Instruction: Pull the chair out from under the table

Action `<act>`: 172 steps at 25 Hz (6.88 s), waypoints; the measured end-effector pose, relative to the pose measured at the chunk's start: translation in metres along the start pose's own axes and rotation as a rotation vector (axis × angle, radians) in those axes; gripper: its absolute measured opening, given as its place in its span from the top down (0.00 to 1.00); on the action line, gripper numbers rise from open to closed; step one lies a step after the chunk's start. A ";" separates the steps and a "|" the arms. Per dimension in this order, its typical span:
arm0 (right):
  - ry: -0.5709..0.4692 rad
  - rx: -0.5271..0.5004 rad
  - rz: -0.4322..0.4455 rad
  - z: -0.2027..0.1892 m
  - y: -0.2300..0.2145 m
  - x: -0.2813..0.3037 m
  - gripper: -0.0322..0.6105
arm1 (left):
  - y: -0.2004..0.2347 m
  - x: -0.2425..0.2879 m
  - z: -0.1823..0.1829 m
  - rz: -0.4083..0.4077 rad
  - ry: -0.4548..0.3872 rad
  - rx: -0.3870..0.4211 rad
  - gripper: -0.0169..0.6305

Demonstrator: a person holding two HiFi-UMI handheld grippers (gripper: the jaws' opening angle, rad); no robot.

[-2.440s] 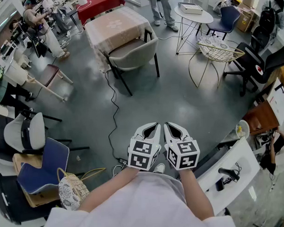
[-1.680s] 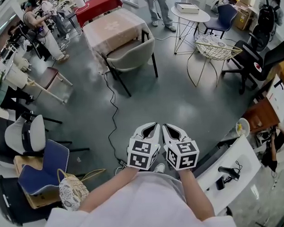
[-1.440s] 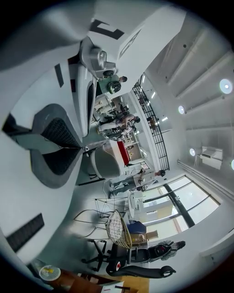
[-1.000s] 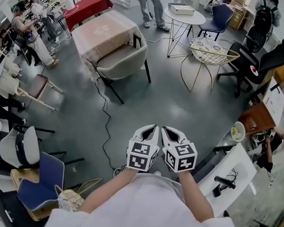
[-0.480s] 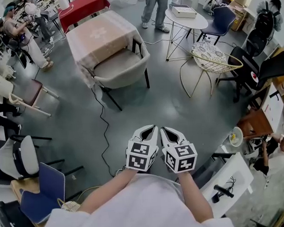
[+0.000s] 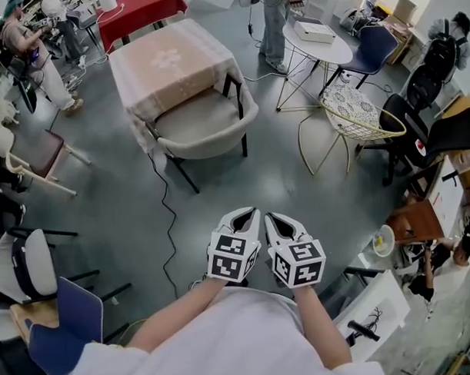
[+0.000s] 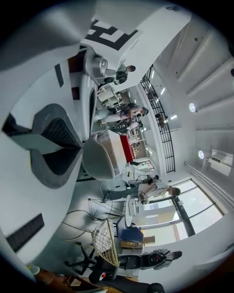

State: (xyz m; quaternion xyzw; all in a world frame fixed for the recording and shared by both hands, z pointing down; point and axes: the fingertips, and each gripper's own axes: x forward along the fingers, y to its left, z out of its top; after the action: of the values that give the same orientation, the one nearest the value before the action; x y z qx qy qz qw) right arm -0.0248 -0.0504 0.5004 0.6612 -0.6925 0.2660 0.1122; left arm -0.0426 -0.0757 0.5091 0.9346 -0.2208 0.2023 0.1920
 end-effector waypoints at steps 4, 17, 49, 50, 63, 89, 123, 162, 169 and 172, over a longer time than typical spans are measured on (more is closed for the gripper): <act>0.010 -0.018 0.000 0.007 -0.006 0.016 0.95 | 0.015 0.011 0.008 0.006 -0.012 -0.009 0.96; -0.017 -0.055 0.061 0.036 -0.010 0.068 0.95 | 0.064 0.023 0.033 0.083 -0.042 0.007 0.96; 0.128 -0.496 0.418 0.134 -0.118 0.219 0.94 | 0.162 0.162 0.108 0.411 0.048 0.008 0.96; 0.133 -0.527 0.429 0.134 -0.120 0.223 0.94 | 0.163 0.165 0.107 0.421 0.057 0.017 0.96; 0.131 -0.890 0.582 0.134 -0.119 0.255 0.94 | 0.181 0.181 0.102 0.447 0.152 0.125 0.87; 0.337 -1.690 0.823 0.085 -0.120 0.321 0.69 | 0.229 0.204 0.052 0.194 0.641 0.540 0.61; 0.344 -1.886 0.755 0.056 -0.127 0.326 0.82 | 0.226 0.217 0.016 0.168 0.790 0.680 0.84; 0.402 -1.791 0.726 0.011 -0.120 0.234 0.83 | 0.148 0.176 -0.025 0.121 0.807 0.710 0.84; 0.404 -1.784 0.729 -0.002 -0.124 0.210 0.83 | 0.124 0.170 -0.035 0.119 0.805 0.717 0.84; 0.405 -1.784 0.724 -0.010 -0.125 0.200 0.83 | 0.113 0.167 -0.042 0.118 0.802 0.722 0.84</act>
State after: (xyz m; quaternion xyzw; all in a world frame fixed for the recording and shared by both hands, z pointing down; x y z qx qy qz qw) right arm 0.0747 -0.2145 0.6371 0.0238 -0.7676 -0.2277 0.5986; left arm 0.0265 -0.2068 0.6520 0.7766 -0.0987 0.6166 -0.0839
